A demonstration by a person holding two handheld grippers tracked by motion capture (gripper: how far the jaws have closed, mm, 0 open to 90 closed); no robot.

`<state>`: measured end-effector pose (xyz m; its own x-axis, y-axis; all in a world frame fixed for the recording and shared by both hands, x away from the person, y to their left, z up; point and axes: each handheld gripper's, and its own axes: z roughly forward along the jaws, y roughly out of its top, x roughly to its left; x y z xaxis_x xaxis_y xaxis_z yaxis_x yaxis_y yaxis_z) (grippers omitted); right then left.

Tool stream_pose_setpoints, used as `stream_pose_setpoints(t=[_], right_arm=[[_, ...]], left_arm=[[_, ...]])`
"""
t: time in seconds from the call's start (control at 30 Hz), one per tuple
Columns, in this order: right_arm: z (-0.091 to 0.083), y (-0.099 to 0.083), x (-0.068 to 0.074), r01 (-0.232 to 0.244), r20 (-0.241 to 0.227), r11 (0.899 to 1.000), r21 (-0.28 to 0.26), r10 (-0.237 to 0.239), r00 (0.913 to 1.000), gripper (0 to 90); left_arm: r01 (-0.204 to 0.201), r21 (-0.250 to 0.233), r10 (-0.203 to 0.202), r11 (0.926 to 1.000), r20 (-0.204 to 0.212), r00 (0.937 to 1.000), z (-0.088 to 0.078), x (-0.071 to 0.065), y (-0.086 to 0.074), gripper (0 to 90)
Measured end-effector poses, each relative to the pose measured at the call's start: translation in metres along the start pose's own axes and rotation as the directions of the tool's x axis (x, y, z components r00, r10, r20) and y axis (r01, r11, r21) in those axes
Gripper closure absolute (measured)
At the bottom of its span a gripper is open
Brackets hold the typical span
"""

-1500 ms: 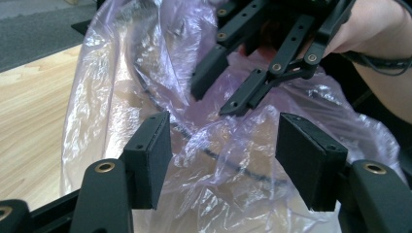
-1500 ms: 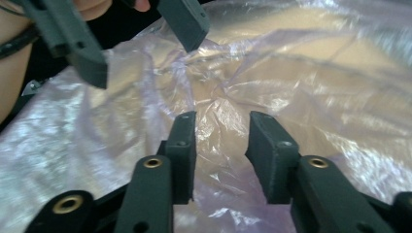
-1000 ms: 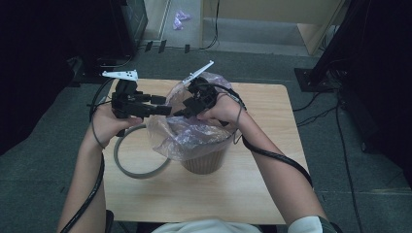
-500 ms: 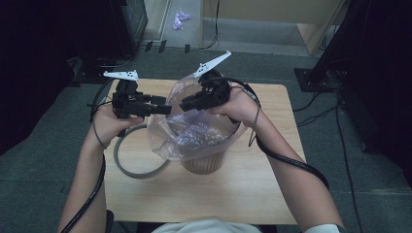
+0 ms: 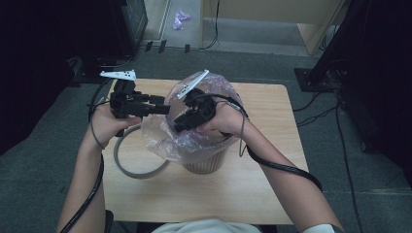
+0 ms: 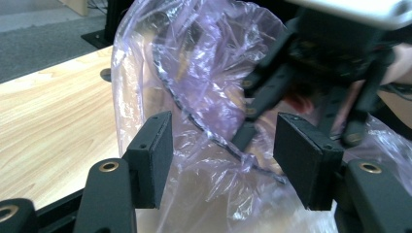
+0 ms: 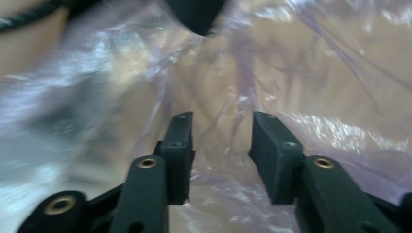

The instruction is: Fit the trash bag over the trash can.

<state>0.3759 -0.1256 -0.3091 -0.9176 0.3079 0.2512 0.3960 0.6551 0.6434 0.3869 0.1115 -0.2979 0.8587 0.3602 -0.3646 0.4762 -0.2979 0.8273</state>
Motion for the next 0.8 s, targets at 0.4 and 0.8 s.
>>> stream_pose_setpoints(t=[0.4, 0.8], right_arm=[[-0.020, 0.004, -0.006, -0.024, 0.065, 0.996, -0.092, 0.030, 0.9975, 39.5], [-0.048, 0.000, -0.038, -0.142, 0.154, 0.969, -0.201, 0.174, 0.9726, 54.9]], left_arm=[[0.001, -0.001, -0.001, 1.0000, 0.011, 0.9999, 0.000, -0.001, -0.001, 38.8], [-0.008, 0.007, 0.007, 0.9999, 0.015, 0.9999, 0.006, -0.004, 0.000, 38.6]])
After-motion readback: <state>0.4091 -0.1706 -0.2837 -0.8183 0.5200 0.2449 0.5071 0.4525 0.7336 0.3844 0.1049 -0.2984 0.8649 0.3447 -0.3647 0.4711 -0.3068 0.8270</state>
